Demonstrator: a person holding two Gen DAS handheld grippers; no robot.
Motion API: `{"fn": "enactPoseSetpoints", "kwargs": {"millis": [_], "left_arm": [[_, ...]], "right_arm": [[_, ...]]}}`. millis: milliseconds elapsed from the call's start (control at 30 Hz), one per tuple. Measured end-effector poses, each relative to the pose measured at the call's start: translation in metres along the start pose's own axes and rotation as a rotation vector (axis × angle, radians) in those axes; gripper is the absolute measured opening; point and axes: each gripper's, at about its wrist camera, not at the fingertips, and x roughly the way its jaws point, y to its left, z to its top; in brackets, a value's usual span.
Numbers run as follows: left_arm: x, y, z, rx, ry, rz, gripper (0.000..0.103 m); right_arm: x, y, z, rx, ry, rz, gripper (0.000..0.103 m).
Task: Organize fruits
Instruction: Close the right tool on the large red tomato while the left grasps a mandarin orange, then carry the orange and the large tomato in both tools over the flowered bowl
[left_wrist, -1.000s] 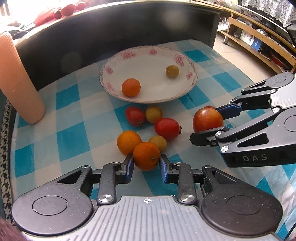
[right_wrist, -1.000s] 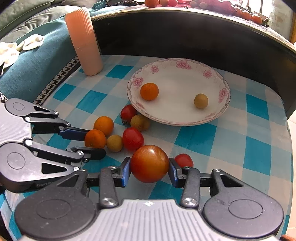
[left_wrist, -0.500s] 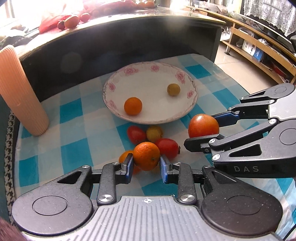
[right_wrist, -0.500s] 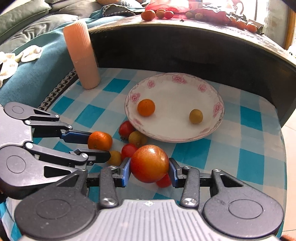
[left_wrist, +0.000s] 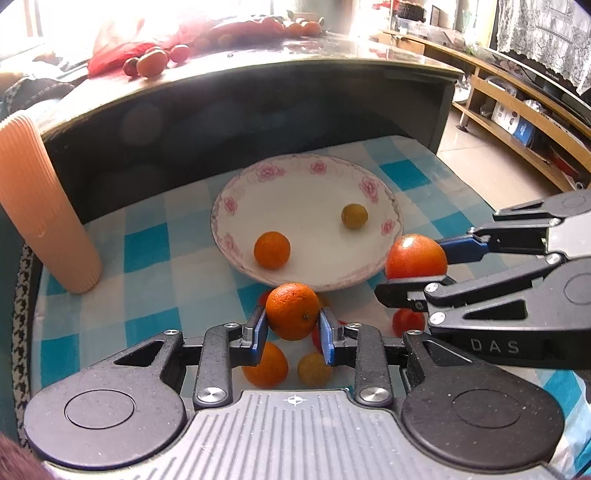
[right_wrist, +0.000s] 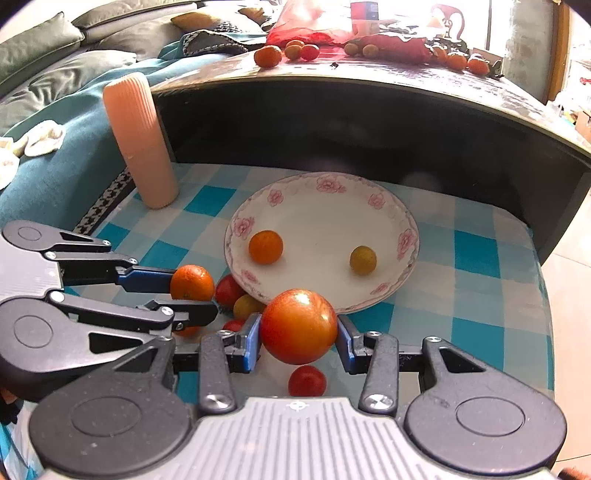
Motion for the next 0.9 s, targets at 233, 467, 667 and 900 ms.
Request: {"fn": "enactPoseSetpoints", "kwargs": {"millis": [233, 467, 667, 900], "left_arm": [[0.002, 0.000, 0.010, -0.003, -0.020, 0.016, 0.036], [0.006, 0.000, 0.025, -0.001, -0.055, 0.029, 0.035], [0.013, -0.001, 0.033, 0.006, -0.066, 0.043, 0.035], [0.022, 0.000, 0.036, 0.000, -0.059, 0.053, 0.035]], "right_arm": [[0.000, -0.005, 0.007, 0.023, -0.017, -0.018, 0.055], [0.000, -0.013, 0.020, 0.042, -0.047, -0.043, 0.055], [0.007, -0.021, 0.026, 0.067, -0.053, -0.047, 0.055], [0.017, -0.026, 0.029, 0.066, -0.051, -0.052, 0.055]]}}
